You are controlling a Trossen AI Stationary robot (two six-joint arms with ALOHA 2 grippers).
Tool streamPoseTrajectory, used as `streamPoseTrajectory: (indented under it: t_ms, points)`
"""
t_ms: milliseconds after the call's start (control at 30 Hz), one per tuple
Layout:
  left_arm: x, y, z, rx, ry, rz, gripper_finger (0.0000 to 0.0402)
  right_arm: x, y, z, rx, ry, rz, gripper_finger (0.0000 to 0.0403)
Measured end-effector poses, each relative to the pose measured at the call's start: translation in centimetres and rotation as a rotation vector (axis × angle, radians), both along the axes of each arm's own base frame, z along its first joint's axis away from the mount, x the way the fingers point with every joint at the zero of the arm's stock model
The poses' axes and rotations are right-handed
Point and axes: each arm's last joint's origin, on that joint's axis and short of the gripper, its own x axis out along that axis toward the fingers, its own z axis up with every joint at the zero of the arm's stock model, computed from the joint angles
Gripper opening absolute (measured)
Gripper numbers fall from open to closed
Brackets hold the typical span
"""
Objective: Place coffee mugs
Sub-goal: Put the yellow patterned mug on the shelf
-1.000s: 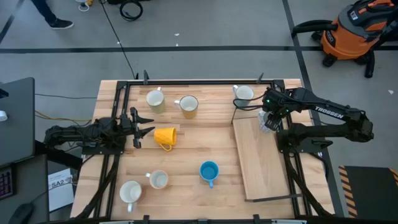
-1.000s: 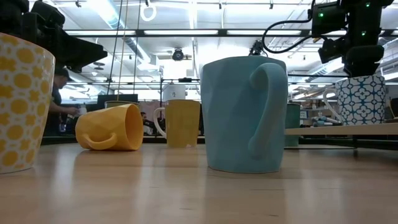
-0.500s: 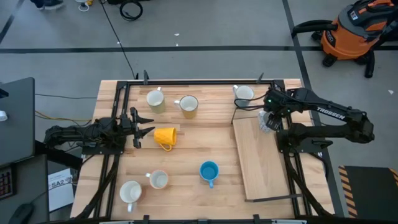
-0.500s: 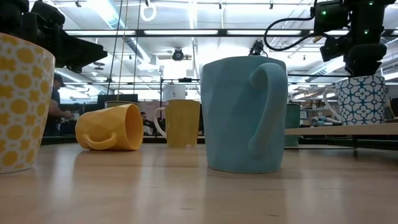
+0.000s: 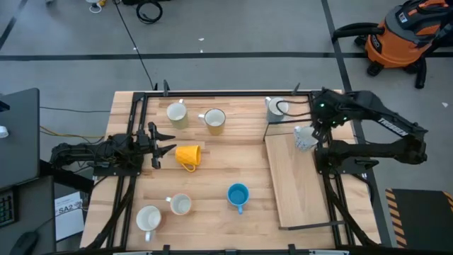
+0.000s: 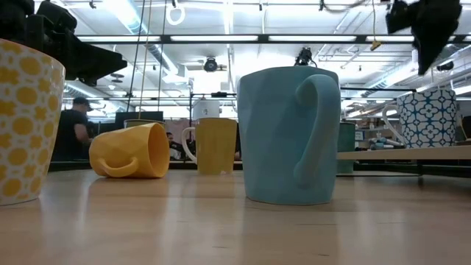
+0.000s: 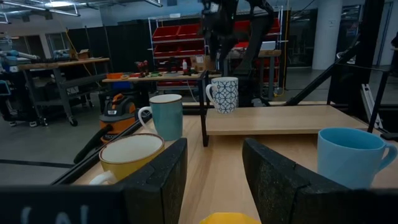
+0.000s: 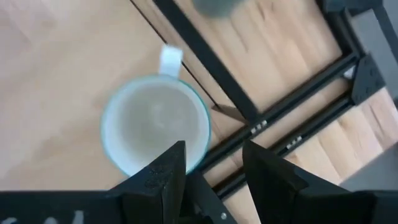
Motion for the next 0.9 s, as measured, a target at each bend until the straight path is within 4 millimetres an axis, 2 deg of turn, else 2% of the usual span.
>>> streamPoseTrajectory:
  t_ms: [200, 333, 533, 800, 900]
  points:
    - [0.0, 0.0, 0.0, 0.0, 0.0, 0.0, 0.0162, -0.3, 0.3, 3.7, -0.051, -0.185, 0.02, 0.0164]
    - [0.0, 0.0, 0.0, 0.0, -0.001, 0.0, 0.0162, 0.2, 0.1, 5.2, -0.101, -0.317, 0.013, 0.0164]
    - [0.0, 0.0, 0.4, -0.008, -0.042, -0.001, 0.0162, 1.8, -0.5, 6.2, -0.12, -0.493, 0.064, 0.0164]
    - [-0.3, -0.1, 1.8, -0.146, -0.191, -0.044, 0.0162, 4.3, -1.5, 6.8, -0.141, -0.596, 0.143, 0.0164]
    - [-0.4, -0.2, 3.5, -0.133, -0.21, -0.073, 0.0162, 5.4, -1.7, 6.8, -0.152, -0.607, 0.173, 0.0164]
